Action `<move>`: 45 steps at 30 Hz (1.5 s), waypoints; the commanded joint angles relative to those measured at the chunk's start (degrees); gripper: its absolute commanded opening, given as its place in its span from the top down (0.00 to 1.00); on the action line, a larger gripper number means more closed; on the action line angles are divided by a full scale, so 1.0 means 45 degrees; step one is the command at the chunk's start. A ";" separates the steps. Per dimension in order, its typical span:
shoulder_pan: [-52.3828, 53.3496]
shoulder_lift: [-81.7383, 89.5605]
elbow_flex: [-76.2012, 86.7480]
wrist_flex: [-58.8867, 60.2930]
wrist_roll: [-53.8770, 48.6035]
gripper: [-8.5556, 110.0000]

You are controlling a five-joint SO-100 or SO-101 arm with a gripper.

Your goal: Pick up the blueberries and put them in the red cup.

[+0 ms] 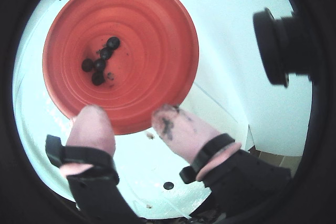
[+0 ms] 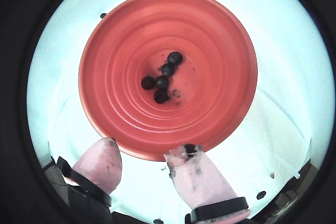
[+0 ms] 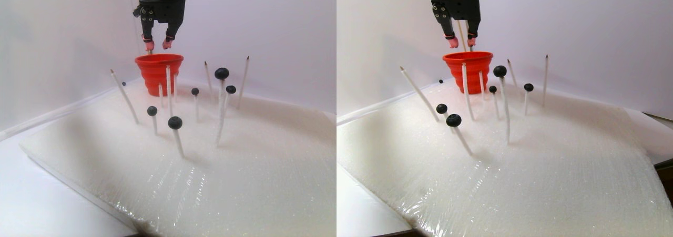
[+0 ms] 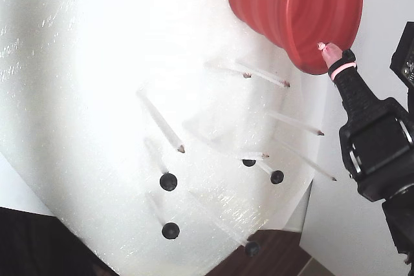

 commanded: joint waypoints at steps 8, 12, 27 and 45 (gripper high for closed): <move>0.0293 0.2422 0.0410 0.0371 -0.0312 0.79; 0.0449 0.2500 0.0352 0.0566 -0.0430 0.79; 0.0996 0.3691 0.0898 0.1680 -0.0605 0.79; 0.1621 0.5254 0.1953 0.3262 -0.0762 0.80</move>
